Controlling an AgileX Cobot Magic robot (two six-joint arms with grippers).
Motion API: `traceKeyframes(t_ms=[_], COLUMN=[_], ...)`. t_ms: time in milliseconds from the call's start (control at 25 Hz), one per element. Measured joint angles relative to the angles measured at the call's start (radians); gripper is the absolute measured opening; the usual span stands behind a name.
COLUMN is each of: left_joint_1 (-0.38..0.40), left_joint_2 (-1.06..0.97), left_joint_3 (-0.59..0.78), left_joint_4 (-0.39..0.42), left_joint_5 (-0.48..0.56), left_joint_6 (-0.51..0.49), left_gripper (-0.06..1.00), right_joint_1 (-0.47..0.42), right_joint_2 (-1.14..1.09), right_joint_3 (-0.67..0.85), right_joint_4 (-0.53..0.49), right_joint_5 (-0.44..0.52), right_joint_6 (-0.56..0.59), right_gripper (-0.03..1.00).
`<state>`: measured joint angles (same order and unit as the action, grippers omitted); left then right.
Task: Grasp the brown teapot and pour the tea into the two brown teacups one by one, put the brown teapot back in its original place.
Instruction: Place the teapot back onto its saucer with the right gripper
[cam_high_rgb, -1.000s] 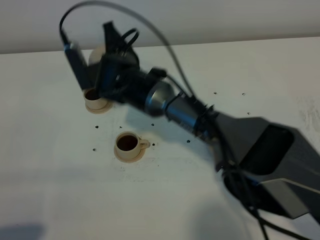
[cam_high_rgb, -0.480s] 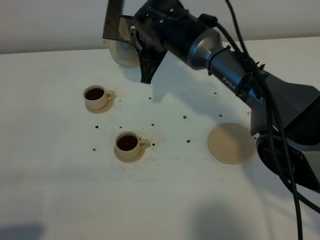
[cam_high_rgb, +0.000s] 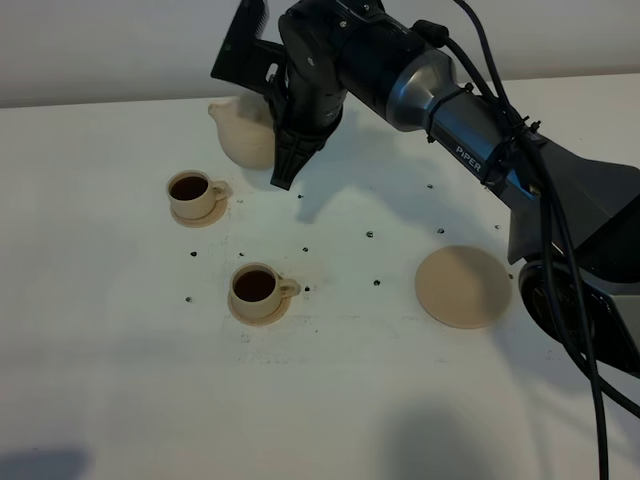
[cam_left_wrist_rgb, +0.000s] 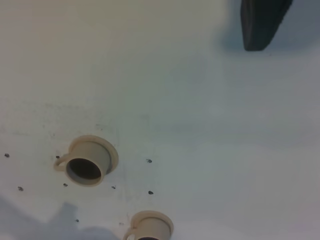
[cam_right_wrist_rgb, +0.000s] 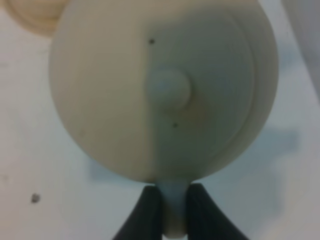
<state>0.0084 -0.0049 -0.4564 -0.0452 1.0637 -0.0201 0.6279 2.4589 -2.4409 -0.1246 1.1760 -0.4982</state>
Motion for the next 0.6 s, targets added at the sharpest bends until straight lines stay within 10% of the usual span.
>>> traceKeyframes(t_ms=[600], left_joint_1=[0.0], left_joint_2=[0.0], left_joint_3=[0.0], left_joint_4=[0.0], left_joint_5=[0.0], left_joint_6=[0.0], left_gripper=[0.55], right_joint_1=[-0.013], right_joint_2=[0.063], right_joint_3=[-0.006], right_joint_4=[0.027], right_joint_5=[0.059], right_joint_6=[0.003], right_gripper=[0.11])
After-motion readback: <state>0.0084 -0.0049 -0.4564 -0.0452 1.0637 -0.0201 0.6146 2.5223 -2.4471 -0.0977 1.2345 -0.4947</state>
